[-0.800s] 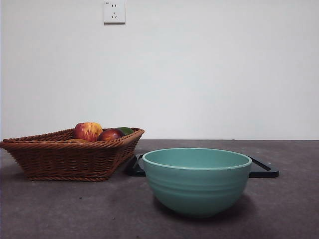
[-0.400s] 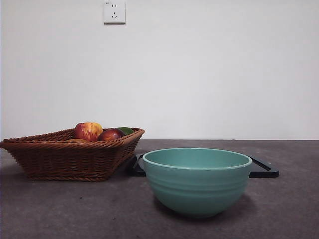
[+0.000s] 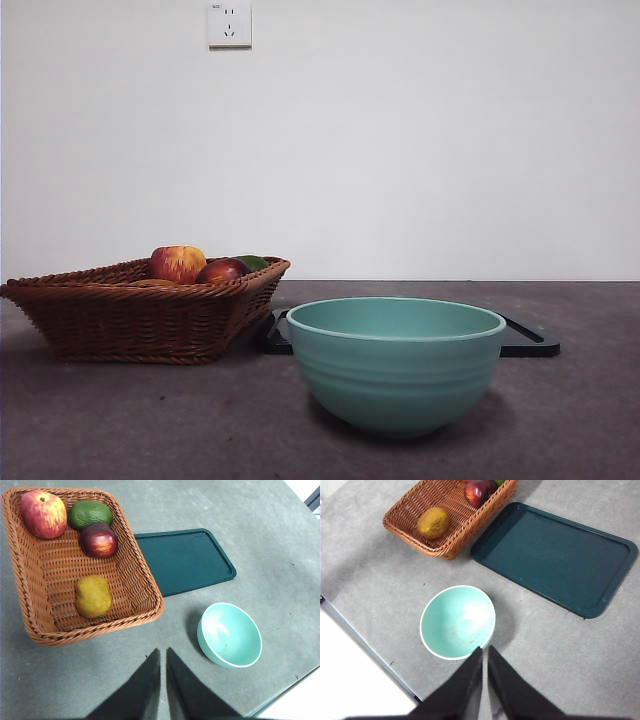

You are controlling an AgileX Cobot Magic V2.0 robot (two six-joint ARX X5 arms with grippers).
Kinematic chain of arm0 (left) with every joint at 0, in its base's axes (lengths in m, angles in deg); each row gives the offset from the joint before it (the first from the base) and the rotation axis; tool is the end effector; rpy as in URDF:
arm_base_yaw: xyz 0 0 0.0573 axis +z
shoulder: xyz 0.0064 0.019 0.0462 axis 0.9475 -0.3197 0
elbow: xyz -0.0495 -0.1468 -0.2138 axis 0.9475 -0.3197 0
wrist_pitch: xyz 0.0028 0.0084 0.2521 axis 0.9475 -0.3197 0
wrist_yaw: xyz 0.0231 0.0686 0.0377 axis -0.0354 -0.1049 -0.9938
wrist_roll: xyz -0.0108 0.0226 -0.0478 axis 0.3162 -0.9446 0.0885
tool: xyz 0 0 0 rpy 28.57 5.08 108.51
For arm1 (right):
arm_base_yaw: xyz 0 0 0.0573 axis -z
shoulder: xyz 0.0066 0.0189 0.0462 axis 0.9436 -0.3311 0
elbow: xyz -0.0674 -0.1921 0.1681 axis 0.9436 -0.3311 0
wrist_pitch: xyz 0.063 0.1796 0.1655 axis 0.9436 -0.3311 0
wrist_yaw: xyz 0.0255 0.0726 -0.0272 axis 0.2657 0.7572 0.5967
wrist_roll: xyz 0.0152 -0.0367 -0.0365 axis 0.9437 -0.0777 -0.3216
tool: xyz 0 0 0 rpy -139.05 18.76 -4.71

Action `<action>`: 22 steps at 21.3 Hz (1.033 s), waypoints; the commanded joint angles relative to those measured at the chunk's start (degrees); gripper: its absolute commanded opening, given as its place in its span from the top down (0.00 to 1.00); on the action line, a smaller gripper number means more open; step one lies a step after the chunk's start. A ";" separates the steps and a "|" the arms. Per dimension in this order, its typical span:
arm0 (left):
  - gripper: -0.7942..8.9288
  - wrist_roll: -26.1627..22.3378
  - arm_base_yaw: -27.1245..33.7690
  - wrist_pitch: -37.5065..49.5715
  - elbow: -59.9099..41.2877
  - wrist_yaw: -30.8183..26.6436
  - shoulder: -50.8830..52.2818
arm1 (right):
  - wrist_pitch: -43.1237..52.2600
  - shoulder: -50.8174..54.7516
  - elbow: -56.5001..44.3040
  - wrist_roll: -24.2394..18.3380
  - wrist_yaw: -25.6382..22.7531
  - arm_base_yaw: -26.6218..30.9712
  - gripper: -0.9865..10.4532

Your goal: Pick up the wifruite, put it on the bowl, pick up the plate, put it on desk

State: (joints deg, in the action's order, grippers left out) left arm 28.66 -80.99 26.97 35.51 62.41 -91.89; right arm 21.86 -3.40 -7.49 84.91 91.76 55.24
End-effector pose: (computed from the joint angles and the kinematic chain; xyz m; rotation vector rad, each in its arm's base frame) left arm 0.0990 -0.0294 0.3427 -0.1512 0.6483 -0.5703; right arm 0.1068 0.0424 0.3466 0.0146 0.7330 0.6996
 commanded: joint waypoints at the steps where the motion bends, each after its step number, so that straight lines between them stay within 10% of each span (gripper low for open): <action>1: 0.77 -0.61 -0.15 0.46 1.31 0.15 -0.31 | 0.22 -0.42 1.14 -0.17 0.15 -0.31 0.84; 4: 0.46 0.00 -0.15 0.39 1.31 0.13 -0.31 | 0.22 -0.42 1.14 0.92 0.13 -0.31 0.56; 22: 0.47 0.24 -3.39 4.00 8.24 -5.99 -16.65 | 0.24 -0.42 1.14 1.05 0.13 -0.31 0.55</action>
State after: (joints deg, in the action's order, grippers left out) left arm 28.77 -84.20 30.12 42.49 56.62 -107.76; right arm 21.71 -3.40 -7.49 85.52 91.76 55.22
